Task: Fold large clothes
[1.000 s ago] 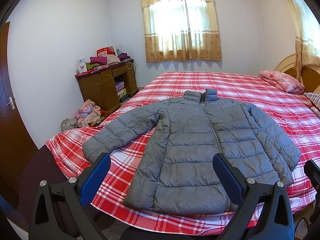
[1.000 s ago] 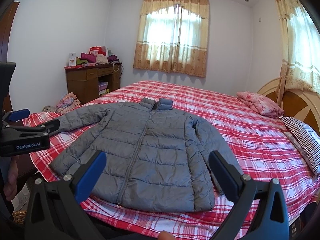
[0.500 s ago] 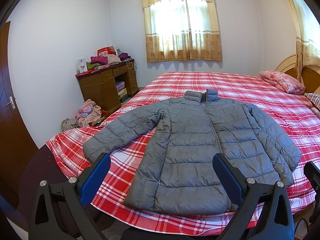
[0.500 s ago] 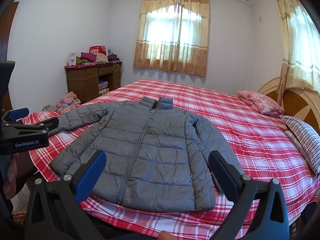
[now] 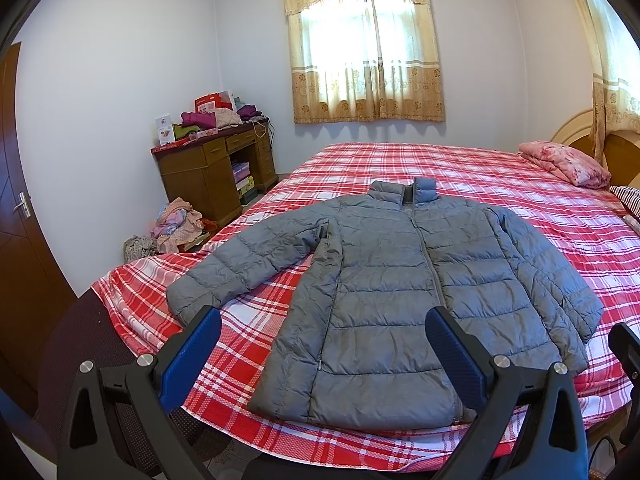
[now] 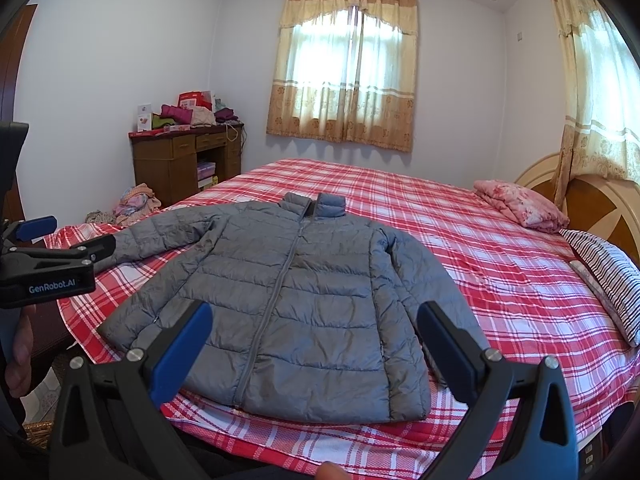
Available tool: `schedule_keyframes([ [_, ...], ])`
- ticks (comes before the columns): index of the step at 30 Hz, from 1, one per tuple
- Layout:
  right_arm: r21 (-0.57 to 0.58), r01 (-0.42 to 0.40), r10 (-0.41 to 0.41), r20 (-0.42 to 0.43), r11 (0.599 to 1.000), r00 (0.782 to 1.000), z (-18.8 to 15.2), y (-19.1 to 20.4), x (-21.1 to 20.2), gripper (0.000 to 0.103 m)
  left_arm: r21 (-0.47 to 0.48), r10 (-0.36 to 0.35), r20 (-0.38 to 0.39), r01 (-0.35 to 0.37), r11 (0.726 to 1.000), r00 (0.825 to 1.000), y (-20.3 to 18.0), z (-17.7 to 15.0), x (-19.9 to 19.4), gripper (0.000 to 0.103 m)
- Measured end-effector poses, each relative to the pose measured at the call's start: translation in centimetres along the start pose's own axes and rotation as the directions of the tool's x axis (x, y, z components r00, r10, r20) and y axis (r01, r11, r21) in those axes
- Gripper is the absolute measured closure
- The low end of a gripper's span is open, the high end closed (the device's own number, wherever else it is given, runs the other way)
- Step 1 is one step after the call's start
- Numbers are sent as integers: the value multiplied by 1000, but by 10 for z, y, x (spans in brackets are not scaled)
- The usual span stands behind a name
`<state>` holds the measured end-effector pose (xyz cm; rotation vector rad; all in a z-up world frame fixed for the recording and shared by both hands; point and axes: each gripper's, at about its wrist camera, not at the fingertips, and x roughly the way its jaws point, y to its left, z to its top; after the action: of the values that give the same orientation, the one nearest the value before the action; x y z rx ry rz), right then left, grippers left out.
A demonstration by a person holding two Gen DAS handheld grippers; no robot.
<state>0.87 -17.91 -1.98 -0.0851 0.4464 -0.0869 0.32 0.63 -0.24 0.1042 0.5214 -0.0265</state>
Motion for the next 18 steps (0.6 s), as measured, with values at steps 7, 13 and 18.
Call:
schedule_keyframes([
  [7, 3, -10, 10, -8, 1000, 1000, -5, 2, 4, 0, -1, 0, -3, 0, 1000, 1000, 3, -1, 2, 1],
  [13, 3, -12, 12, -12, 1000, 1000, -5, 3, 4, 0, -1, 1, -5, -1, 1000, 1000, 4, -1, 3, 1],
  [18, 2, -22, 22, -14, 1000, 1000, -3, 3, 5, 0, -3, 1, -9, -1, 1000, 1000, 5, -2, 6, 1],
])
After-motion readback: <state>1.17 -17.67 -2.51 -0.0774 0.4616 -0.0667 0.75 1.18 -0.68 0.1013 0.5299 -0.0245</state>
